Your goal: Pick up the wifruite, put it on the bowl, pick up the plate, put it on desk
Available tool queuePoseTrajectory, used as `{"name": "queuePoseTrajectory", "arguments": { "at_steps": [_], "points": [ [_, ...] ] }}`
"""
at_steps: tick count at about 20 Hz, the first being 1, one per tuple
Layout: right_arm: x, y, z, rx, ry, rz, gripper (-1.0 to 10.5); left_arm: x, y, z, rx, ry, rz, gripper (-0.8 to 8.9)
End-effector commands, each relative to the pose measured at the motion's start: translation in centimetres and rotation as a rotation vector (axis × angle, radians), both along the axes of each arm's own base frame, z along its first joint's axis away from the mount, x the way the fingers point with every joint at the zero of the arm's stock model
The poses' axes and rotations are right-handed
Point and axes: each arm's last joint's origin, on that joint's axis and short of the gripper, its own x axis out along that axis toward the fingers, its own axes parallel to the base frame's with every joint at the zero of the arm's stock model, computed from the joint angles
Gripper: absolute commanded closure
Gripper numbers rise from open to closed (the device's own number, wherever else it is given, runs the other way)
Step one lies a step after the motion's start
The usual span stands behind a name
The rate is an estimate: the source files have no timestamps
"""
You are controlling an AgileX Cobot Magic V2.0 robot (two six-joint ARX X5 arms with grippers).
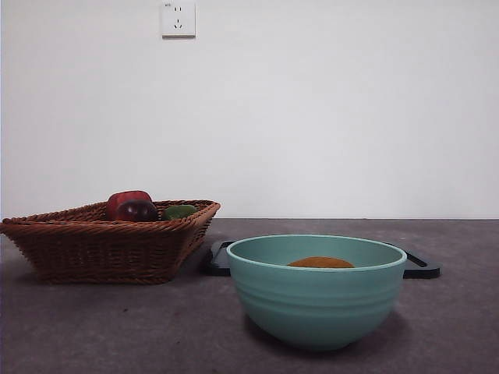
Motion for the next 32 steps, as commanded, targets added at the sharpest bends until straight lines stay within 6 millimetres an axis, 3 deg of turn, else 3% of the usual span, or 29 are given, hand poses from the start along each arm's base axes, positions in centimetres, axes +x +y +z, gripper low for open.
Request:
{"name": "queuePoseTrajectory", "arguments": {
  "at_steps": [1,4,9,17,23,32],
  "points": [
    [0.1,0.0,0.4,0.024,0.021,-0.028,3.7,0.0,0.0,0.5,-0.028,-0.024,-0.009,1.57],
    [1.5,0.3,-0.1,0.006,0.107,-0.03,3.7,0.0,0.0,0.6,-0.037,-0.033,-0.01,1.57],
    [6.0,2.0,-1.4,-0.012,0.29,0.068,3.7,0.0,0.0,0.7,-0.037,-0.035,-0.011,1.57],
    [12.6,8.0,-6.5,-0.242,0.58,0.122,3.7,0.0,0.0,0.7,-0.037,-0.035,-0.011,1.57],
    [15.0,11.7,-10.5,-0.42,0.672,0.138,3.7,0.0,0.0,0.7,-0.036,-0.035,-0.011,1.57],
    [17.1,14.4,-15.9,-0.611,0.803,0.127,3.7,0.0,0.0,0.7,-0.037,-0.035,-0.01,1.57]
  ]
}}
